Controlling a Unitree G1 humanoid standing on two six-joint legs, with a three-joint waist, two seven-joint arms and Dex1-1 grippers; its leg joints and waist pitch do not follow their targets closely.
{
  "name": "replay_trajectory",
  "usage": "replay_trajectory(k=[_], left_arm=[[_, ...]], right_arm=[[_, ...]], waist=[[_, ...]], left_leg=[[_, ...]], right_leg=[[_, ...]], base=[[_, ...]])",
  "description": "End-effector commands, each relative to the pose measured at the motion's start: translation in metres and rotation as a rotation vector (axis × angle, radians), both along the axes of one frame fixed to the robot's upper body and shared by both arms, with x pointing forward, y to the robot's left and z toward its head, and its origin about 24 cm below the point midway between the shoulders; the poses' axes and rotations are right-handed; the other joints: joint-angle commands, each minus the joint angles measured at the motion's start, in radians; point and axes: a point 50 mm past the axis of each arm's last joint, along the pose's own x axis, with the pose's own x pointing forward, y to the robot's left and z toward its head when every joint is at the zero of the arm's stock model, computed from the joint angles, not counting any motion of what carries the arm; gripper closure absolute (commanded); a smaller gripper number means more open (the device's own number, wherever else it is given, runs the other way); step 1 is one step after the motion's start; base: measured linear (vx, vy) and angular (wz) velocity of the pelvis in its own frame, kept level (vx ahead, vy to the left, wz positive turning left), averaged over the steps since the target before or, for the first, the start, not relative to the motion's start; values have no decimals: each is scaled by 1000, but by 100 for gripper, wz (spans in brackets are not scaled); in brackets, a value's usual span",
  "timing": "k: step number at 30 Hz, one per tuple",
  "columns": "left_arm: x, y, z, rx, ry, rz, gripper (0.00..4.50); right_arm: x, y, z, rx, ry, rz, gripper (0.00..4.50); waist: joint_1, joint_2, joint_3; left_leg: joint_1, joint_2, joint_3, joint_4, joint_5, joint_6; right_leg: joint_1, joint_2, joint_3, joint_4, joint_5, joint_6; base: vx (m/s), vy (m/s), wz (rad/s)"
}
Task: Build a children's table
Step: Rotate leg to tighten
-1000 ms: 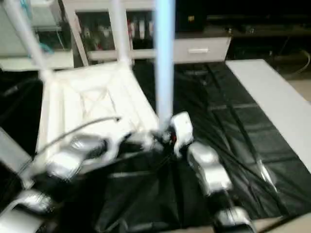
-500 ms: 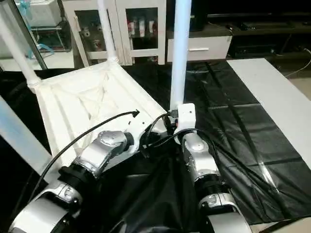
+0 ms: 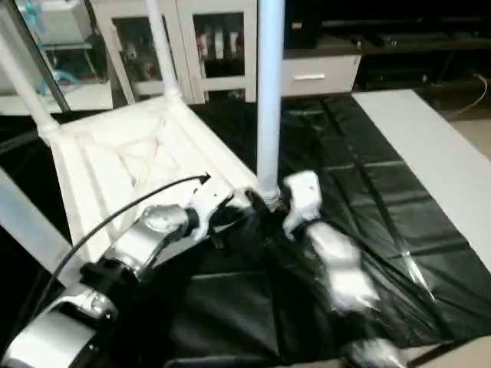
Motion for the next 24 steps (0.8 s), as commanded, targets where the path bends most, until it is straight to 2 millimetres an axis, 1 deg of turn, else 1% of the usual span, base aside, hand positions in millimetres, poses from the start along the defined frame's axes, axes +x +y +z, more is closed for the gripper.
replay_trajectory(k=[1,2,3,4,5,6,7,8,9,10,11,12,13,14,15,16,17,18,19,20,21,22,23,24], left_arm=[[-14,4,-15,51,5,-168,450],[-15,4,-15,51,4,-175,450],[-19,5,-15,43,-3,-235,450],[-22,7,-16,55,-6,-292,450],[-25,10,-17,62,-5,-339,450],[-27,13,-17,68,-5,-369,450],[-29,14,-17,61,-4,-405,450],[-29,15,-16,58,-6,-414,450],[-30,15,-16,52,-10,-429,450],[-32,15,-15,40,-7,-467,450],[-35,16,-15,33,-6,-506,450],[-35,16,-15,33,-6,-506,450],[-36,16,-14,33,-8,-516,450],[-38,17,-15,29,7,-530,450],[-40,18,-16,25,17,-545,450],[-42,20,-17,25,28,-565,450],[-46,22,-19,30,43,-587,450],[-46,22,-19,30,43,-587,450],[-50,23,-19,23,51,-611,450],[-54,24,-19,10,62,-623,450],[-58,26,-18,-8,65,-635,450],[-58,26,-18,-8,65,-635,450],[-62,27,-18,-16,74,-642,450],[-63,27,-17,-19,69,-636,450]], right_arm=[[-13,0,6,25,-1,132,66],[-14,-1,6,26,0,132,66],[-17,-8,7,30,6,130,66],[-22,-20,8,39,12,120,66],[-27,-32,9,39,23,112,66],[-33,-41,9,32,38,110,66],[-39,-51,8,21,62,112,66],[-41,-54,7,11,69,112,66],[-44,-59,6,-8,83,112,66],[-48,-67,3,-28,102,99,66],[-47,-79,0,-63,97,11,66],[-47,-79,0,-63,97,11,66],[-45,-83,0,-67,90,-27,66],[-41,-88,0,-63,87,-83,66],[-39,-92,1,-62,83,-125,66],[-37,-94,1,-56,80,-159,66],[-34,-96,2,-50,81,-192,66],[-34,-96,2,-50,81,-193,66],[-31,-98,2,-57,72,-230,66],[-29,-98,2,-56,69,-254,66],[-25,-96,2,-69,59,-288,66],[-25,-96,2,-69,59,-288,66],[-22,-94,1,-63,57,-296,66],[-21,-93,1,-59,58,-296,66]], waist=[[10,-19,-42],[14,-20,-43],[13,-17,-43],[21,-15,-44],[26,-12,-44],[36,-11,-45],[42,-11,-45],[49,-1,-44],[50,-4,-44],[50,-3,-44],[51,0,-46],[49,-2,-46],[49,-3,-46],[49,-2,-47],[48,-2,-46],[50,-1,-45],[50,-2,-46],[52,0,-46],[50,-6,-45],[48,-1,-45],[49,-7,-46],[48,-4,-46],[50,-7,-47],[50,-8,-46]], left_leg=[[-10,47,-30,-79,-259,102],[-4,49,-28,-77,-260,104],[-4,49,-27,-78,-261,100],[-3,50,-28,-77,-254,100],[0,53,-27,-77,-248,98],[4,55,-25,-76,-233,103],[5,57,-24,-76,-231,102],[1,59,-24,-79,-239,92],[1,58,-24,-79,-241,89],[2,58,-24,-79,-250,80],[0,57,-24,-78,-249,75],[-2,56,-24,-78,-248,73],[-2,55,-24,-78,-249,72],[1,54,-21,-75,-239,73],[-1,54,-21,-75,-232,74],[1,53,-20,-74,-226,75],[0,52,-20,-73,-221,77],[1,54,-20,-73,-213,80],[-1,53,-19,-73,-210,83],[-4,55,-21,-75,-198,80],[-1,56,-19,-75,-198,77],[-1,55,-19,-74,-191,78],[3,56,-17,-74,-192,78],[2,57,-17,-74,-188,81]], right_leg=[[47,-58,38,-93,-411,-122],[39,-60,40,-93,-410,-140],[38,-60,40,-93,-415,-148],[40,-61,40,-96,-421,-147],[37,-61,42,-94,-407,-152],[37,-59,44,-90,-363,-162],[36,-58,45,-86,-341,-169],[40,-60,43,-80,-320,-183],[40,-60,42,-82,-317,-181],[40,-60,42,-80,-302,-187],[42,-63,42,-77,-280,-196],[43,-62,41,-75,-275,-200],[44,-62,40,-74,-272,-202],[41,-64,41,-73,-261,-209],[42,-64,41,-73,-264,-210],[42,-64,41,-75,-275,-208],[43,-63,41,-74,-277,-206],[42,-64,41,-72,-278,-205],[43,-63,41,-73,-283,-202],[43,-64,40,-70,-290,-200],[41,-65,41,-71,-294,-198],[40,-65,42,-69,-290,-201],[38,-64,42,-70,-290,-201],[39,-62,42,-67,-280,-204]], base=[[0,0,0],[0,0,0],[0,0,0],[0,0,0],[0,0,0],[0,0,0],[0,0,0],[0,0,0],[0,0,0],[0,0,0],[0,0,0],[0,0,0],[0,0,0],[0,0,0],[0,0,0],[0,0,0],[0,0,0],[0,0,0],[0,0,0],[0,0,0],[0,0,0],[0,0,0],[0,0,0],[0,0,0]])
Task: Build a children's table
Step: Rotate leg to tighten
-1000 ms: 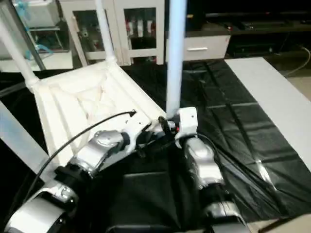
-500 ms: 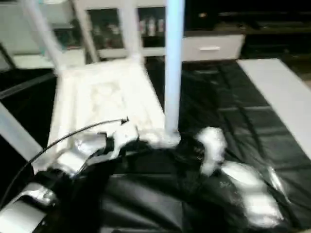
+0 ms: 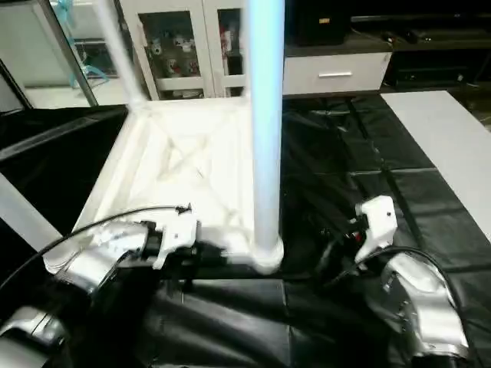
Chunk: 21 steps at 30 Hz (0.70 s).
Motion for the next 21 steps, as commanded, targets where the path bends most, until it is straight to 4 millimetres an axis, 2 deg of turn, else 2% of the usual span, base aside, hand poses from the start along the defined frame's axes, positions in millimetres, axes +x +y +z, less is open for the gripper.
replay_trajectory(k=[1,2,5,6,8,10,11,12,13,14,15,16,17,18,19,20,21], left_arm=[[-15,-7,-13,25,51,-70,450],[-13,-7,-13,16,21,-35,450],[-8,-7,-10,-21,0,46,450],[-2,-5,-8,-63,26,122,422],[4,-4,-2,-118,0,207,395],[10,-1,10,-205,7,294,391],[10,-1,12,-220,2,307,368],[12,0,16,-244,-8,327,358],[12,0,16,-244,-8,327,354],[13,1,18,-260,-14,340,353],[20,5,25,-306,-37,463,346],[20,5,25,-306,-37,463,346],[26,16,32,-380,-29,654,346],[26,16,32,-380,-29,654,346],[25,25,34,-438,-32,758,346],[23,27,34,-457,-32,786,346],[20,29,34,-482,-36,808,346]], right_arm=[[4,2,0,-13,-9,-17,66],[6,4,0,-9,-15,-25,66],[10,7,1,1,-30,-51,66],[14,8,4,21,-49,-83,62],[16,9,6,27,-68,-121,62],[17,10,8,60,-82,-165,62],[17,11,9,65,-86,-173,62],[17,12,9,72,-90,-182,62],[17,12,9,72,-90,-182,62],[17,12,10,76,-93,-188,62],[17,14,10,83,-92,-220,62],[17,14,10,83,-92,-220,62],[17,15,10,86,-95,-293,62],[17,15,10,86,-95,-293,62],[16,15,10,83,-97,-352,62],[16,16,10,84,-97,-367,62],[16,16,10,96,-96,-383,62]], waist=[[-7,-28,-45],[-9,-34,-45],[-11,-32,-43],[-11,-35,-42],[-16,-36,-39],[-17,-39,-40],[-17,-39,-40],[-17,-31,-44],[-18,-30,-47],[-22,-36,-44],[-27,-37,-44],[-29,-38,-45],[-33,-46,-46],[-35,-43,-47],[-36,-45,-48],[-39,-46,-48],[-41,-47,-47]], left_leg=[[2,58,-22,-73,-186,82],[1,57,-20,-72,-184,83],[1,55,-21,-74,-195,76],[2,55,-21,-75,-203,71],[1,53,-23,-78,-222,56],[2,53,-20,-74,-220,55],[1,52,-20,-74,-223,57],[1,53,-23,-74,-212,55],[2,55,-23,-74,-200,53],[-2,54,-23,-74,-184,56],[-5,54,-23,-72,-173,57],[-6,52,-22,-70,-164,63],[-8,53,-22,-68,-147,72],[-8,51,-21,-64,-120,83],[-8,49,-21,-62,-112,92],[-12,50,-21,-61,-86,103],[-10,49,-18,-60,-95,113]], right_leg=[[39,-59,42,-65,-270,-210],[40,-58,42,-66,-268,-208],[40,-59,41,-67,-293,-198],[40,-59,42,-70,-316,-190],[40,-59,43,-73,-354,-177],[39,-60,45,-73,-340,-190],[39,-62,44,-74,-349,-191],[39,-60,44,-72,-339,-189],[39,-57,43,-69,-309,-192],[41,-51,41,-66,-256,-198],[45,-51,40,-58,-215,-206],[46,-51,40,-56,-197,-212],[49,-53,40,-52,-174,-223],[48,-52,39,-51,-149,-233],[48,-52,38,-51,-147,-234],[49,-51,38,-47,-126,-242],[44,-47,37,-54,-151,-238]], base=[[0,0,0],[0,0,0],[0,0,0],[0,0,0],[0,0,0],[0,0,0],[0,0,0],[0,0,0],[0,0,0],[0,0,0],[0,0,0],[0,0,0],[0,0,0],[0,0,0],[0,0,0],[0,0,0],[0,0,0]])
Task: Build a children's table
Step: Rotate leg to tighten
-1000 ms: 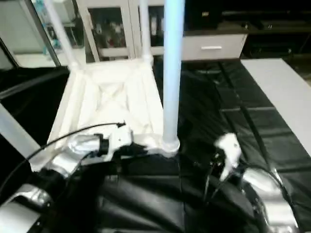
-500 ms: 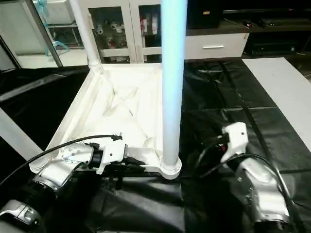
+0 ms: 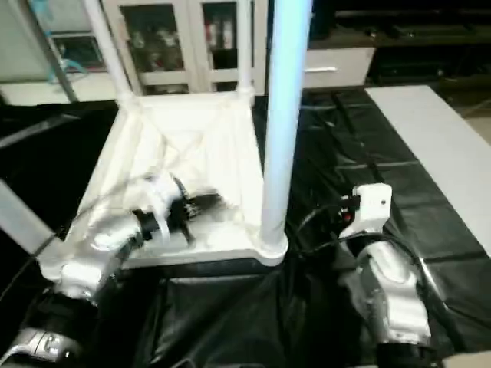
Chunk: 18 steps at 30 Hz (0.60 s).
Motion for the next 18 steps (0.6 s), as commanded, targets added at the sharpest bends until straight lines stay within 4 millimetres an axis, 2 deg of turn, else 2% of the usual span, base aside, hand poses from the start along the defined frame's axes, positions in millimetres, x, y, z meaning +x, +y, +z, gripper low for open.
replay_trajectory(k=[1,2,3,4,5,6,8,9,10,11,12,13,14,15,16,17,18], left_arm=[[-4,9,-2,-37,10,66,346],[-5,9,-2,-43,8,72,346],[-8,10,-2,-59,8,97,346],[-10,12,-2,-74,9,125,346],[-10,12,-2,-74,9,125,346],[-12,13,-1,-81,11,156,346],[-15,15,0,-101,14,207,346],[-15,15,0,-101,14,207,346],[-17,16,1,-107,18,232,346],[-19,16,1,-113,19,266,346],[-19,16,1,-113,19,266,346],[-21,17,2,-117,21,290,346],[-21,17,2,-117,21,290,346],[-23,17,2,-121,21,308,346],[-23,17,2,-123,21,313,346],[-24,16,3,-131,16,327,346],[-24,15,3,-137,11,337,346]], right_arm=[[-1,-2,4,7,-9,-44,62],[-1,-2,4,10,-10,-47,62],[-2,1,4,18,-10,-51,62],[-3,5,5,23,-11,-49,62],[-3,5,5,23,-11,-49,62],[-3,8,5,24,-12,-46,62],[-6,13,6,22,-13,-33,62],[-6,13,6,22,-13,-33,62],[-7,15,6,20,-12,-34,62],[-8,15,6,17,-10,-37,62],[-8,15,6,17,-10,-37,62],[-9,15,6,15,-9,-41,62],[-9,15,6,15,-9,-41,62],[-10,14,6,13,-7,-48,62],[-10,13,7,13,-6,-51,62],[-10,12,8,1,-11,-57,62],[-10,11,9,-7,-15,-60,62]], waist=[[3,-26,-64],[5,-24,-65],[5,-28,-67],[5,-33,-65],[6,-27,-64],[6,-27,-60],[6,-37,-57],[8,-34,-55],[6,-36,-54],[4,-46,-55],[7,-42,-58],[6,-43,-63],[6,-43,-70],[7,-49,-79],[11,-48,-96],[11,-48,-96],[10,-55,-101]], left_leg=[[1,45,-18,-60,-89,116],[2,45,-18,-58,-79,121],[0,47,-19,-56,-55,133],[-1,48,-18,-56,-52,141],[0,49,-18,-56,-57,144],[2,49,-17,-58,-83,136],[3,53,-17,-62,-113,115],[4,52,-18,-64,-123,104],[4,51,-18,-65,-132,99],[3,52,-17,-63,-117,93],[-5,48,-17,-55,-36,112],[-12,39,-13,-40,67,158],[-17,35,-15,-31,125,186],[-29,24,-11,-10,246,255],[-42,12,-12,13,375,324],[-42,12,-12,13,375,324],[-64,-2,-10,30,364,381]], right_leg=[[51,-50,38,-52,-155,-229],[50,-50,39,-51,-146,-228],[51,-48,40,-43,-112,-229],[49,-47,39,-45,-109,-228],[46,-47,39,-45,-119,-230],[43,-45,38,-50,-156,-225],[44,-47,40,-54,-195,-211],[43,-47,40,-55,-211,-202],[42,-46,40,-58,-223,-195],[42,-44,42,-56,-201,-193],[38,-42,42,-48,-113,-205],[30,-33,38,-40,-1,-228],[28,-32,35,-32,62,-241],[14,-23,29,-24,191,-267],[1,-10,21,-8,335,-284],[1,-10,21,-8,335,-284],[-15,-5,5,-17,317,-286]], base=[[0,0,0],[0,0,0],[0,0,0],[0,0,0],[0,0,0],[0,0,0],[0,0,0],[0,0,0],[0,0,0],[0,0,0],[0,0,0],[0,0,0],[0,0,0],[0,0,0],[0,0,0],[-59,9,0],[-95,16,1]])
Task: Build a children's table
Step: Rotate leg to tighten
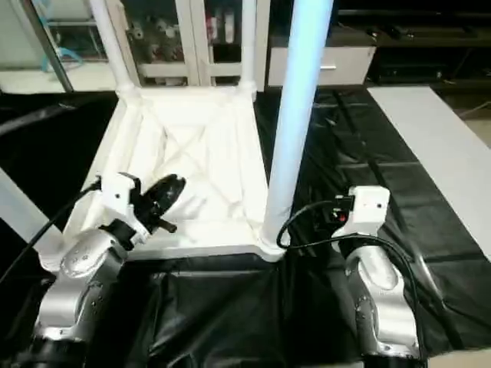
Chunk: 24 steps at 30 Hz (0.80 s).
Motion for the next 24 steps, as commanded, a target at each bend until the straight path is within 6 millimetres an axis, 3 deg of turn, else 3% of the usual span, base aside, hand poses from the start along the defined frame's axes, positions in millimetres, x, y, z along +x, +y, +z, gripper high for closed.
replay_trajectory(k=[1,2,3,4,5,6,7,8,9,10,11,12,13,14,15,16,17,18,19,21,22,24], left_arm=[[-2,1,1,5,-3,23,346],[-2,0,2,-6,-7,39,346],[-3,-1,3,-11,-9,51,346],[-3,-1,3,-11,-9,51,346],[-5,-3,2,-11,-11,71,346],[-5,-3,2,-11,-11,72,346],[-6,-3,3,-10,-18,83,346],[-7,-1,2,-8,-22,122,346],[-7,-1,2,-8,-22,122,346],[-8,1,2,-4,-20,148,346],[-10,4,2,5,-34,172,346],[-16,7,2,8,-56,180,346],[-19,9,3,8,-71,179,346],[-25,10,5,5,-95,172,346],[-28,11,6,2,-109,166,346],[-39,15,10,-16,-169,180,346],[-40,16,11,-19,-177,181,346],[-50,21,14,-42,-224,197,346],[-54,23,14,-40,-240,212,346],[-59,26,16,-34,-264,240,318],[-63,28,17,-41,-281,255,312],[-71,29,23,-44,-342,287,296]], right_arm=[[-1,-3,3,-20,-1,-13,62],[-1,-4,4,-28,-8,-18,62],[-1,-4,6,-37,-12,-20,62],[-1,-4,6,-37,-12,-20,62],[-1,-4,6,-46,-19,-20,62],[-1,-4,6,-46,-19,-20,62],[-2,-4,7,-48,-21,-18,62],[-4,-3,7,-43,-28,-5,62],[-4,-3,7,-43,-28,-5,62],[-7,-3,6,-44,-34,6,62],[-11,-2,5,-37,-37,20,62],[-17,-1,4,-38,-45,51,62],[-21,0,3,-40,-49,69,62],[-25,1,1,-37,-51,95,62],[-28,1,0,-36,-52,111,62],[-33,6,1,-34,-71,184,62],[-33,7,1,-33,-74,196,62],[-38,17,4,-25,-95,297,62],[-40,21,4,-21,-98,336,62],[-43,27,5,-15,-101,401,62],[-45,31,4,-3,-92,442,62],[-50,37,0,17,-78,506,36]], waist=[[1,-16,-84],[-4,-27,-76],[-13,-21,-53],[-31,-11,-36],[-60,-18,-19],[-60,4,-2],[4,16,9],[21,-10,-2],[21,-10,-2],[13,-91,-13],[10,-100,0],[26,-96,-14],[43,-73,-3],[36,-66,-12],[27,-43,-35],[4,-43,-31],[4,-43,-31],[-7,-46,-22],[-8,-53,-20],[-6,-53,-18],[-6,-60,-17],[-4,-60,-16]], left_leg=[[17,9,-4,-31,167,334],[17,17,-2,-37,50,305],[39,27,-6,-53,-208,196],[80,37,-15,-62,-431,72],[108,46,-31,-75,-627,-15],[105,72,-44,-122,-741,-41],[-27,84,4,-238,-900,-114],[-5,86,36,-269,-909,-109],[-5,86,36,-269,-909,-109],[123,46,1,-30,-504,-130],[156,7,-31,120,-255,-84],[26,-42,-88,88,-47,-14],[42,15,-97,-15,-87,-49],[71,31,-92,-58,-148,-64],[120,78,-108,-100,-176,-61],[96,93,-111,-127,-218,-45],[96,93,-111,-127,-218,-45],[81,78,-94,-134,-333,-38],[80,74,-86,-132,-358,-35],[80,69,-79,-132,-357,-28],[80,68,-77,-133,-355,-26],[77,70,-75,-135,-338,-30]], right_leg=[[43,-15,4,-79,40,-266],[43,-22,1,-94,-132,-242],[36,-28,-13,-126,-501,-162],[19,-20,-36,-154,-736,-47],[22,0,-86,-190,-795,66],[43,17,-109,-166,-736,80],[169,25,-112,102,-379,-33],[184,26,-72,147,-308,-30],[184,26,-72,147,-308,-30],[53,-143,64,-98,-994,60],[-15,-197,75,-193,-1245,44],[129,-158,112,-139,-1143,38],[140,-143,71,-112,-923,9],[130,-98,51,-93,-747,-31],[116,-43,38,-41,-342,-94],[140,-45,35,-28,-150,-143],[140,-45,35,-28,-150,-143],[149,-60,37,-53,-188,-172],[146,-69,44,-65,-242,-171],[143,-73,48,-78,-307,-155],[141,-73,49,-82,-327,-148],[139,-75,52,-86,-353,-133]], base=[[-166,27,1],[-129,20,1],[-139,29,-3],[-152,34,-4],[-152,34,-4],[-130,36,-5],[-95,61,-10],[-95,61,-10],[-67,-31,-4],[-34,-112,-6],[-34,-112,-6],[34,-23,-23],[50,17,-15],[0,0,0],[-50,17,21],[-64,48,14],[-52,31,7],[-17,52,-9],[0,0,0],[0,0,0],[0,0,0],[0,0,0]])
